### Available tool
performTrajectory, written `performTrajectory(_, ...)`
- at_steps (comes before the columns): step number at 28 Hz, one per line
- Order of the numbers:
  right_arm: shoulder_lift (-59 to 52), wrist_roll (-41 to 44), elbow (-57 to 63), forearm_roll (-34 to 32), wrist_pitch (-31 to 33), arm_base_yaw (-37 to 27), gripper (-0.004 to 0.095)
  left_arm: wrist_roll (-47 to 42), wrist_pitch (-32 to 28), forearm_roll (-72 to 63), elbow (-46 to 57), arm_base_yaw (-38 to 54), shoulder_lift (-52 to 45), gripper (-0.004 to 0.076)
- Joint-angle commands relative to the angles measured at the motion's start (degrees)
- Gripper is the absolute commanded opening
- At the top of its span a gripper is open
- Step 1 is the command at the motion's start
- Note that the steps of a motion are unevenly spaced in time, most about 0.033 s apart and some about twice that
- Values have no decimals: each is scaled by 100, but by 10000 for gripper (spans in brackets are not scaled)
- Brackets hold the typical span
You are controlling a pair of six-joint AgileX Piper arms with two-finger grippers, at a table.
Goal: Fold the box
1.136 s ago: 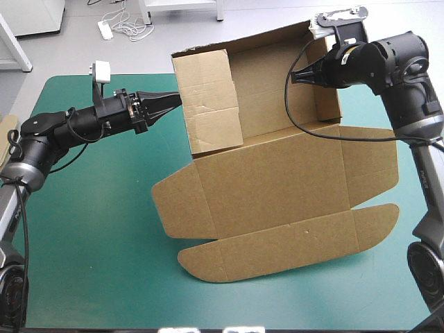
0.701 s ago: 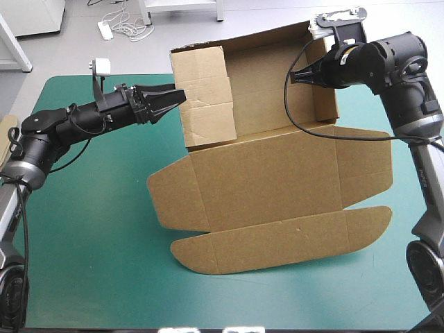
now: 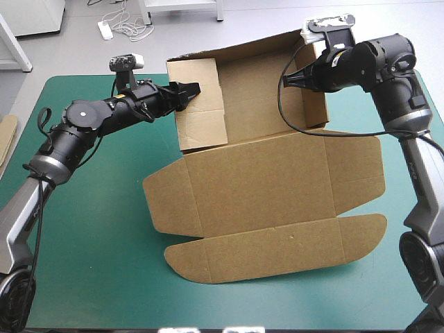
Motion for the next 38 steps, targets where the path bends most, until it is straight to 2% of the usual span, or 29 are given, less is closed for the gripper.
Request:
performTrajectory(1, -135, 3, -169, 670, -418, 24, -17, -999, 191, 810, -449, -61, -84, 489)
performTrajectory(3, 4, 39, -166, 800, -418, 36, -17, -1902, 494, 1767, -784, -61, -14, 489)
performTrajectory(8, 293, 254, -166, 924, -466, 78, -10, -3160, 1212, 3493, -1514, -61, 206, 451)
performTrajectory(10, 447, 467, -166, 630, -460, 212, -5, -3571, 1772, 4027, -1920, -70, 404, 444)
performTrajectory(15, 671, 744, -166, -2, -293, 486, -3, -3998, 2465, 4748, -2410, -228, 795, 437)
performTrajectory(19, 831, 1095, -166, -622, -68, 595, -3, -4442, 2863, 5603, -2642, -565, 1118, 396)
performTrajectory(22, 961, 1272, -166, -793, 223, 595, -3, -4683, 2940, 6094, -2670, -753, 1289, 336)
performTrajectory(26, 1126, 1340, -166, -841, 406, 595, -3, -4757, 3009, 5970, -2670, -806, 1520, 262)
performTrajectory(32, 1164, 1433, -156, -808, 434, 595, -3, -4757, 3038, 5772, -2670, -806, 1906, 256)
performTrajectory(35, 1164, 1447, -156, -850, 502, 595, -3, -4746, 2845, 5698, -2670, -806, 2023, 244)
performTrajectory(37, 1164, 1447, -156, -850, 528, 595, -3, -4653, 2732, 5550, -2670, -821, 2063, 134)
performTrajectory(38, 1164, 1447, -156, -850, 528, 595, -3, -4606, 2661, 5514, -2670, -821, 2075, 16)
